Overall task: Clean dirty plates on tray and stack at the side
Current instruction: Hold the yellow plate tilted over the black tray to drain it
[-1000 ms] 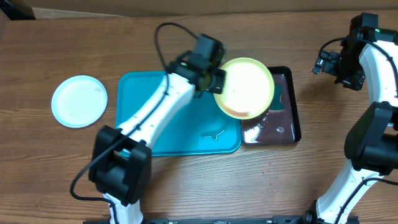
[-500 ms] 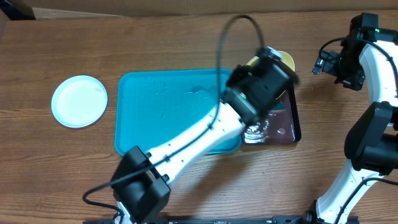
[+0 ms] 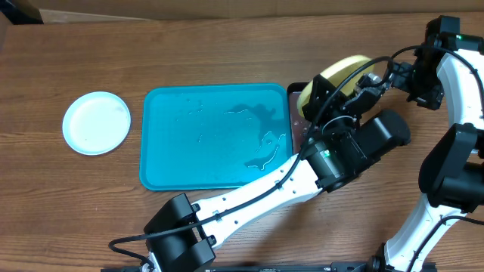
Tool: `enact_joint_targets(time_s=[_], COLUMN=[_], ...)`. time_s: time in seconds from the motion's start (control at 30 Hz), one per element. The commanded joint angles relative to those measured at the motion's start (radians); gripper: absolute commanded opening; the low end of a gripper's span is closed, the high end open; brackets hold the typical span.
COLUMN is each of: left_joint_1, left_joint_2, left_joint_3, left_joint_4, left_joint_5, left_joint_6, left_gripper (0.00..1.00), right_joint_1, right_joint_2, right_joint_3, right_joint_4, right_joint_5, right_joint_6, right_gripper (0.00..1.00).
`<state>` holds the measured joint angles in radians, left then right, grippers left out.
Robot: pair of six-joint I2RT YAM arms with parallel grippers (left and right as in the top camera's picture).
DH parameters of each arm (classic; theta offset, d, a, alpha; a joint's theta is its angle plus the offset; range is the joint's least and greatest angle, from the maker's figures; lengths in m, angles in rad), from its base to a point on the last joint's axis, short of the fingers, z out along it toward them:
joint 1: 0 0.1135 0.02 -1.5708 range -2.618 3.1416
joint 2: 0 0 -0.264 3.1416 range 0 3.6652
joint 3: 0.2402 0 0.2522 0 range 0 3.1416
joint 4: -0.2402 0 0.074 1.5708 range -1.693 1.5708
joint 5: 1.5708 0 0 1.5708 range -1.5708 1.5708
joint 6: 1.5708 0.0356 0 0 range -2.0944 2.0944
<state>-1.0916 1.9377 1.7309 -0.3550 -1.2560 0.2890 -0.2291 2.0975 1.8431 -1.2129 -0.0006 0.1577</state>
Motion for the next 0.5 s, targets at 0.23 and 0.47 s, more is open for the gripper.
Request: enact_joint_targets(time_s=[0.23, 0.47], left_joint_1=[-0.016, -0.022], left_joint_2=[-0.023, -0.023], left_joint_3=[0.028, 0.027], left_joint_4=[0.083, 0.132], left_joint_5=[-0.187, -0.217], left_joint_6=[0.145, 0.111], left_gripper=[0.04, 0.04], right_joint_1=[-0.004, -0.004], right_joint_2=[-0.021, -0.021], right_joint_3=[0.014, 0.014], right_joint_4=[0.005, 0.005], right_joint_5=[-0.001, -0.001], right_joint_6=[0.007, 0.007], right_gripper=[1.0, 1.0])
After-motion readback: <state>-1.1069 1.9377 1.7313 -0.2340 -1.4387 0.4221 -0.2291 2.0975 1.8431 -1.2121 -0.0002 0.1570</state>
